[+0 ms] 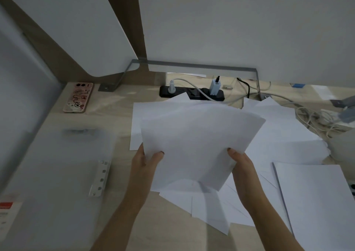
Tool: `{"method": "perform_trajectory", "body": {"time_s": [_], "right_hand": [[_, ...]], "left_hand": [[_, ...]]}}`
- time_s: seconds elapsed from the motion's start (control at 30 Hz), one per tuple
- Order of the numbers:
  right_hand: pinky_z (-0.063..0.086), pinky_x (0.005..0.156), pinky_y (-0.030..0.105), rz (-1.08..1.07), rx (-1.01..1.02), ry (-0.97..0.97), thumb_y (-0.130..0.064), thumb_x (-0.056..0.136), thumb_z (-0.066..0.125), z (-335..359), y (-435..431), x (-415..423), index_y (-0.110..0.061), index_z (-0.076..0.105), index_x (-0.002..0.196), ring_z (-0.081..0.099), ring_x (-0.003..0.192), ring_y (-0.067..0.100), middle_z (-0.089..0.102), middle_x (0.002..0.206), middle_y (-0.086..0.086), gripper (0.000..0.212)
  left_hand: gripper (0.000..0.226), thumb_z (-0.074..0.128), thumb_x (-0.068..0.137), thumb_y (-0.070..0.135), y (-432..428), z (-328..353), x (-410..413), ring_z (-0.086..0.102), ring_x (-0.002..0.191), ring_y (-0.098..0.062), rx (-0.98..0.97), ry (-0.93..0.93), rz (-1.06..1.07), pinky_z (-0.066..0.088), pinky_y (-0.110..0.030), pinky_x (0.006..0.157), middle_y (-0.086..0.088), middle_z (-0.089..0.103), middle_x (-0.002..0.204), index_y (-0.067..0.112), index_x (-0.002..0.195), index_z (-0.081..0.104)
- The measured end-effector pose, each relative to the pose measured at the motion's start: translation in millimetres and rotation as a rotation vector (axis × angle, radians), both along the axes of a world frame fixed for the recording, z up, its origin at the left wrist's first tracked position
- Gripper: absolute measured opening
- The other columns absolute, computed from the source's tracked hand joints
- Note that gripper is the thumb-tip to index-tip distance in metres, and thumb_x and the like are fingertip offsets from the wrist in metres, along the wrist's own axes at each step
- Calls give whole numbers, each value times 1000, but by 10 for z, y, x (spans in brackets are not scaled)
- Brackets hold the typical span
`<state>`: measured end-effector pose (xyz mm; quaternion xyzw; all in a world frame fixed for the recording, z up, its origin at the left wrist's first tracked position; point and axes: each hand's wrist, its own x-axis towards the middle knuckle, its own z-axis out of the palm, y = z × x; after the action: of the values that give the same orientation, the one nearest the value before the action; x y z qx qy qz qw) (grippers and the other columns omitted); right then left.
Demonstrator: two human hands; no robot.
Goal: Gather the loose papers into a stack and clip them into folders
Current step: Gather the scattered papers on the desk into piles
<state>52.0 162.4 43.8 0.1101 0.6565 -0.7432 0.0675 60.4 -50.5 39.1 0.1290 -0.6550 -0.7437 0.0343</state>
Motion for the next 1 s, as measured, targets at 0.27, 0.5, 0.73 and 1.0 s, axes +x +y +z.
{"method": "perform_trajectory", "body": {"time_s": [0.27, 0.5, 0.73, 1.0], "right_hand": [[42, 91, 26, -35, 25, 90, -70, 66, 60, 115, 123, -23, -44, 65, 100, 60, 107, 3, 67, 110, -15, 43], [41, 79, 12, -11, 50, 49, -25, 91, 47, -28, 13, -67, -39, 58, 107, 58, 94, -14, 67, 101, -26, 24], [44, 73, 7, 27, 79, -1, -27, 80, 57, -164, 70, 28, -31, 56, 116, 59, 94, -13, 67, 101, -27, 37], [43, 85, 16, -36, 68, -78, -20, 91, 48, -299, 91, 70, -30, 58, 117, 58, 101, -7, 67, 108, -20, 30]], "left_hand": [[25, 56, 78, -2, 20, 23, 9, 61, 70, 3, -7, 78, 100, 48, -10, 61, 15, 65, 73, 15, 96, 58], [36, 59, 64, 17, 114, -2, -29, 64, 73, 1, -15, 51, 71, 49, -12, 59, 13, 69, 77, 13, 100, 59], [31, 57, 78, -5, 154, -150, 76, 58, 62, 7, -77, -37, 108, 45, -5, 56, 3, 60, 76, -9, 108, 54], [19, 49, 83, -14, 286, -252, 118, 57, 58, 8, -89, -127, 160, 43, -4, 54, -1, 60, 75, -3, 96, 56]]}}
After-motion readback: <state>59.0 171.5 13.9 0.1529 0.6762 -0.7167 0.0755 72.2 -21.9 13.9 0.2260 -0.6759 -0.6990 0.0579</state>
